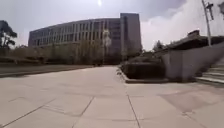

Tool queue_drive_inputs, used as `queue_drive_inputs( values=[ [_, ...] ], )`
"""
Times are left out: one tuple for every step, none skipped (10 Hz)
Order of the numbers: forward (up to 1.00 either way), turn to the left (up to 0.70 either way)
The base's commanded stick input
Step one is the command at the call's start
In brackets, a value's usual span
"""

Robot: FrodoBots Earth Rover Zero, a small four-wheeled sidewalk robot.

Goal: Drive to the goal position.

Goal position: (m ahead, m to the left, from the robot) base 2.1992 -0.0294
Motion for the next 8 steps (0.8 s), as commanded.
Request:
queue_drive_inputs(
  values=[
    [0.7,0.0],
    [0.7,0.0],
    [0.7,0.0],
    [0.7,-0.01],
    [0.7,-0.26],
    [0.7,-0.08],
    [0.7,0.0],
    [0.7,0.0]
  ],
)
